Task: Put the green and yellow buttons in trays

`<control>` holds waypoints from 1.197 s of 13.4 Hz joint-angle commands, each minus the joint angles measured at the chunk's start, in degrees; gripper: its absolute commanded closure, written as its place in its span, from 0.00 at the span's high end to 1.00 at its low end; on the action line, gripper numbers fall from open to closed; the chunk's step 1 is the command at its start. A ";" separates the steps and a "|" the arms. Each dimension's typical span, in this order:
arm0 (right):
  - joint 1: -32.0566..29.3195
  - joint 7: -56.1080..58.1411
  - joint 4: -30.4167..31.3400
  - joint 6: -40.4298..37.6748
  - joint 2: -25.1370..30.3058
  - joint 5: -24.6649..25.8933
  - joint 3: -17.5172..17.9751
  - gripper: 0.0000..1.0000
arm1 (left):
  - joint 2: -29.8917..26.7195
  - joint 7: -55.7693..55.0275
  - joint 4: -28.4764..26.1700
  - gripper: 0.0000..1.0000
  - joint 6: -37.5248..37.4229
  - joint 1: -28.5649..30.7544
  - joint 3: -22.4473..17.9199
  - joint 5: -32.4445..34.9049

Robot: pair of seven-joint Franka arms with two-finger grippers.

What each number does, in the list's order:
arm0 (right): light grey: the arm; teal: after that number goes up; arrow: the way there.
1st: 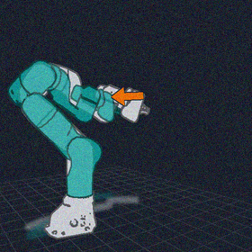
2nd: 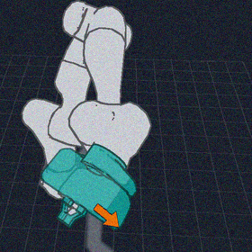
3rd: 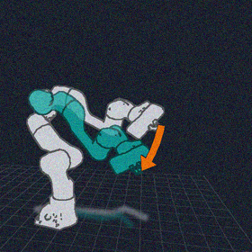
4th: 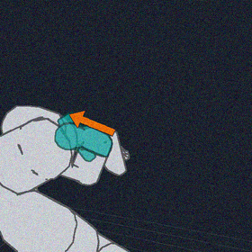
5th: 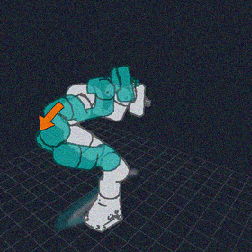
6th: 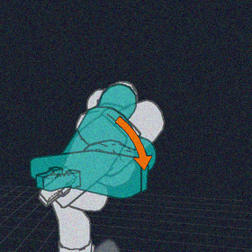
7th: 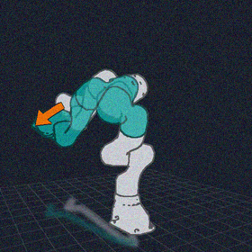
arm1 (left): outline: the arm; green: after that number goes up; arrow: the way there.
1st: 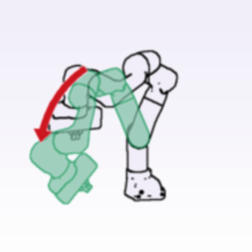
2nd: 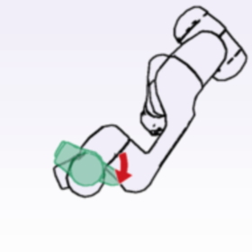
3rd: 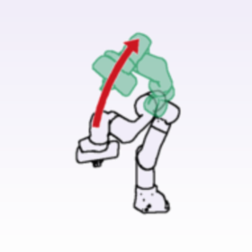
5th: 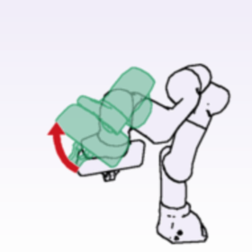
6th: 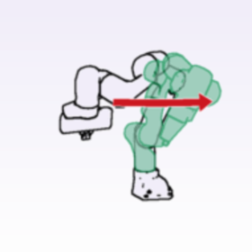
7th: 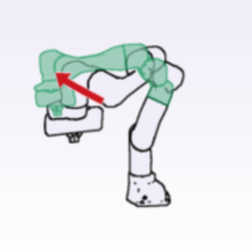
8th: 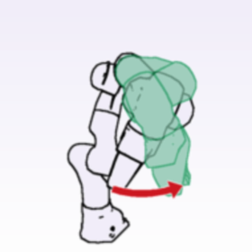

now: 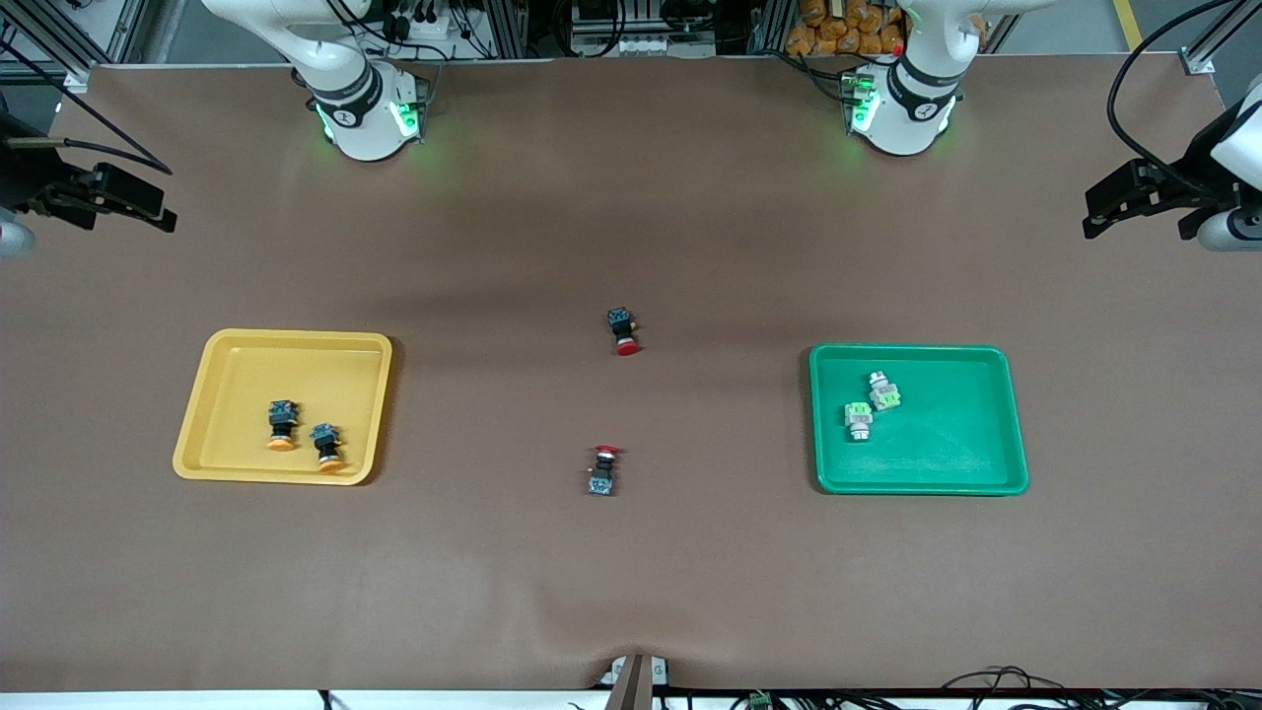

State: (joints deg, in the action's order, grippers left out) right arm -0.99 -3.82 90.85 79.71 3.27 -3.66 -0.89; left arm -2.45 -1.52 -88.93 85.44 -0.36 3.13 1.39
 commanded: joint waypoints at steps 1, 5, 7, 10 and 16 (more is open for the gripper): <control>-1.47 -1.54 -0.59 -0.61 0.16 0.67 1.50 1.00 | -0.54 -0.06 0.33 1.00 -0.01 0.28 -0.14 -0.86; -1.56 -0.49 -0.50 0.71 -0.02 1.98 1.41 1.00 | -0.45 1.08 0.07 1.00 0.70 0.97 -0.23 -1.13; -1.56 -0.40 -0.59 0.62 -0.02 2.25 1.32 1.00 | -0.62 -0.84 0.07 1.00 0.70 0.98 -0.23 -1.39; -1.56 -0.40 -0.59 0.62 -0.02 2.25 1.32 1.00 | -0.71 -0.33 -0.19 1.00 0.61 1.94 -0.23 -1.57; -1.30 -0.49 -0.15 0.18 -0.02 2.25 1.41 1.00 | -0.36 -0.59 0.16 1.00 0.43 2.47 0.39 -1.66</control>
State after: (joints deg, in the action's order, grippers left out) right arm -1.07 -4.32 90.82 80.30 3.12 -2.09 -0.71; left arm -2.50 -2.04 -88.78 85.76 1.71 2.95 0.83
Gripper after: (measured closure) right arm 0.000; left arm 0.000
